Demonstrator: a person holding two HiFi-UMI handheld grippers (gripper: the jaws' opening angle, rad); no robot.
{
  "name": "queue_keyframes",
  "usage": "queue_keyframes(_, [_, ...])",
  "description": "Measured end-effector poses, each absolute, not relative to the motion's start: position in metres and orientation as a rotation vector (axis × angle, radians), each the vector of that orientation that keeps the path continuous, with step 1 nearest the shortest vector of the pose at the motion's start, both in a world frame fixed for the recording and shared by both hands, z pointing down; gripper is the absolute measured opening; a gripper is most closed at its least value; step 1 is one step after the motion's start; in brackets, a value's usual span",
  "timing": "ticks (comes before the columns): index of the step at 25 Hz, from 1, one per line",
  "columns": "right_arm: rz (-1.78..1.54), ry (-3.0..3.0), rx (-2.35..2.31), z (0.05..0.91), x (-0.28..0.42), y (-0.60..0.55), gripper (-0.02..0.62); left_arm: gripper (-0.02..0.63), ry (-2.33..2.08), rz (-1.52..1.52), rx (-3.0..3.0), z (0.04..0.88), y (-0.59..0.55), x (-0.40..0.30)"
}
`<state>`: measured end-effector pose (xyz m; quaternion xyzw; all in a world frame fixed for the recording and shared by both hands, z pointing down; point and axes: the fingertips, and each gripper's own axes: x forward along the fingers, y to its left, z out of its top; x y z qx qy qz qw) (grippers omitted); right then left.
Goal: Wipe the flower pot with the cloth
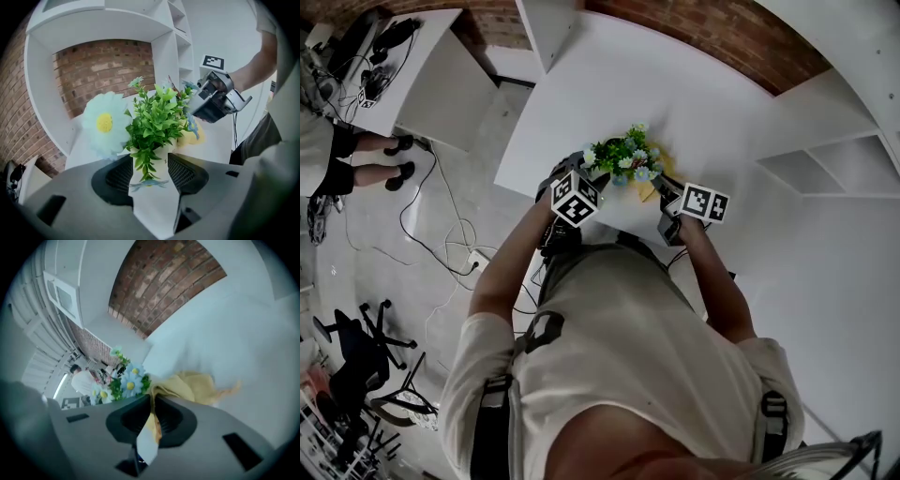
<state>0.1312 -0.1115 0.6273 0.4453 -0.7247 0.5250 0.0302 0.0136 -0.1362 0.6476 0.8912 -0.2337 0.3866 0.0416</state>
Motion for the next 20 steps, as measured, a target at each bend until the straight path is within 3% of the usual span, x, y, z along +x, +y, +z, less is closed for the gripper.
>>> queue_keyframes(4, [1.550,-2.245,1.456,0.617,0.147,-0.132,0.043,0.242,-0.712,1.187,2.725,0.649,-0.137,0.017])
queue_keyframes(14, [1.552,-2.175,1.116,0.660,0.079,-0.085,0.043,0.224,-0.746,1.203,2.702,0.653,-0.144,0.014])
queue_keyframes(20, [1.599,-2.145,1.275,0.649,0.121,-0.087,0.043,0.223,-0.841,1.154,2.670,0.645,-0.145,-0.017])
